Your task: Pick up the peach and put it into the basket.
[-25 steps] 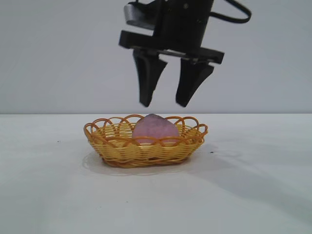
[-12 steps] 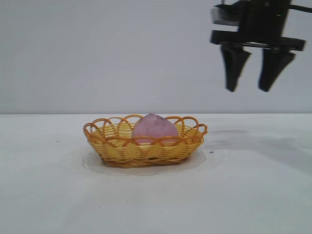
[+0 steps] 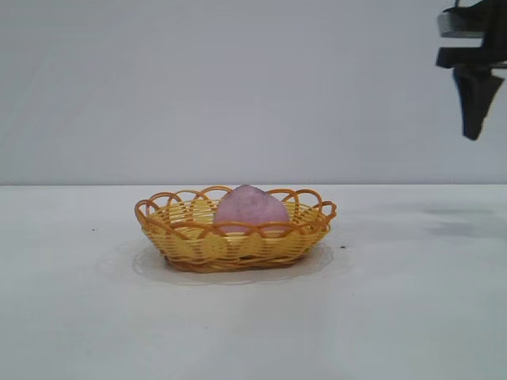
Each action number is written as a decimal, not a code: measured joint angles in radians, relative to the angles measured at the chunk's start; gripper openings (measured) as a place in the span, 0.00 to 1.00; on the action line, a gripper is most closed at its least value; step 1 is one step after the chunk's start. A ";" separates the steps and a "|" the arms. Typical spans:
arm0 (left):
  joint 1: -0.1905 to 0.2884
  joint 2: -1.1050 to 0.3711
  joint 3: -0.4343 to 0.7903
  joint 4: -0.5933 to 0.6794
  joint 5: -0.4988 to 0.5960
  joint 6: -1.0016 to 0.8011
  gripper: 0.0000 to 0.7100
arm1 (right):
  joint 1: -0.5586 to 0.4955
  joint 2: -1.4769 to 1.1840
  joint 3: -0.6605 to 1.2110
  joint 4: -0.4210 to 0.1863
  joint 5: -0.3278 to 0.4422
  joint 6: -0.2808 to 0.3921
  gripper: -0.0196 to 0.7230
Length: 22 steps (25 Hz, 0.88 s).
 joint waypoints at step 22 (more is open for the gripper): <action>0.000 0.000 0.000 0.000 0.000 0.000 0.72 | -0.018 -0.647 0.356 0.025 0.180 0.000 0.64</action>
